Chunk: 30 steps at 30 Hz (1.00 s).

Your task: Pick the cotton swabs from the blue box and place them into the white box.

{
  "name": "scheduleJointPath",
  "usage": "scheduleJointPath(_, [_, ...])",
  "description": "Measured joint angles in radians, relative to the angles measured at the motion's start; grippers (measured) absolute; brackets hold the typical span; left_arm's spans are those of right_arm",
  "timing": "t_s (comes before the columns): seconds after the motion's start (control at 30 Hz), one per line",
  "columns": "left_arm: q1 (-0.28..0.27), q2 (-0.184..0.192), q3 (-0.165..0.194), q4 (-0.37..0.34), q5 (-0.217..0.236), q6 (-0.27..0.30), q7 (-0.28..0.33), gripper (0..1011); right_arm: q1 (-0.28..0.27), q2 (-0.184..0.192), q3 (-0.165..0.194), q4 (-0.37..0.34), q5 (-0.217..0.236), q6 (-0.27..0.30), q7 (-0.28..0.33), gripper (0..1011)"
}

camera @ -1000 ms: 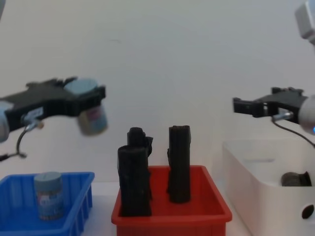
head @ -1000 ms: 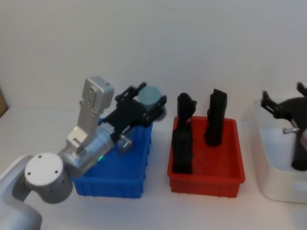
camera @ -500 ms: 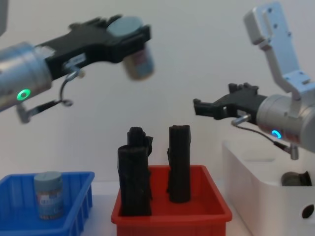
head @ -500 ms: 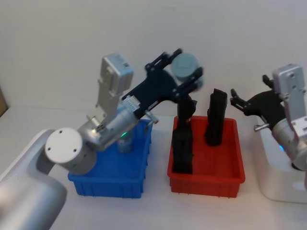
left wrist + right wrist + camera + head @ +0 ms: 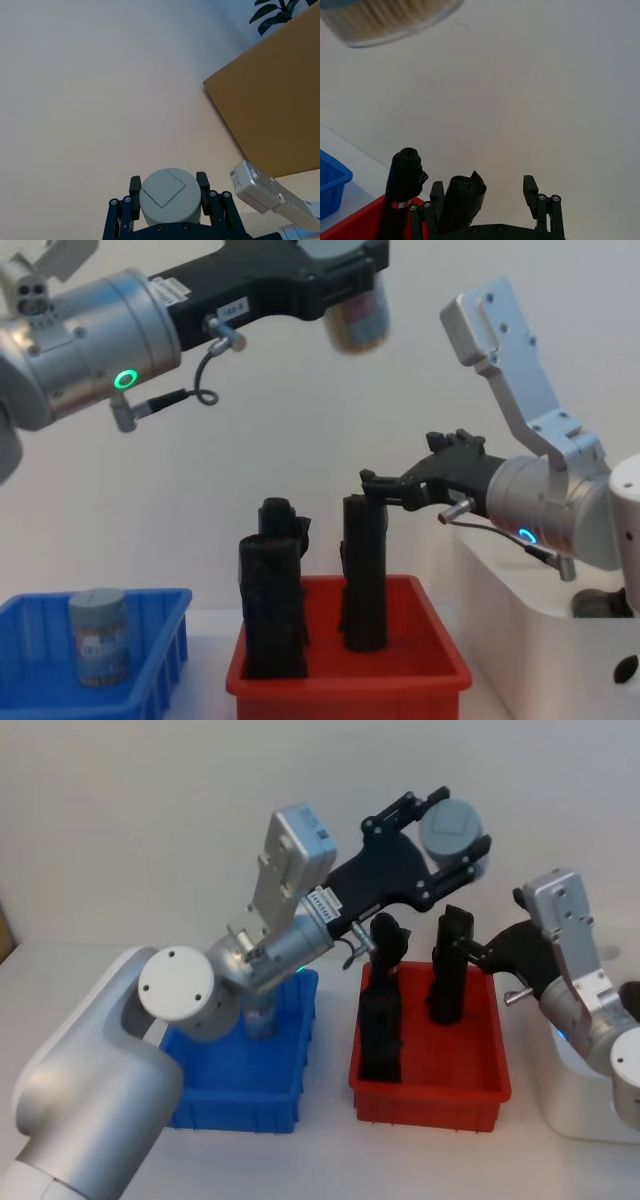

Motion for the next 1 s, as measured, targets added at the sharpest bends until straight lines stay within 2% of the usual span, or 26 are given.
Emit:
scheduleJointPath(0.23, [-0.025,-0.018,0.008,0.026,0.009,-0.003,-0.015,674,-0.007,0.004,-0.002,-0.007,-0.002,-0.033,0.011,1002])
scheduleJointPath(1.0, [-0.059,-0.053,0.026,0.095,-0.013,0.004,-0.007,674,-0.099,0.063,0.024,-0.159,0.057,-0.119,0.078,1002])
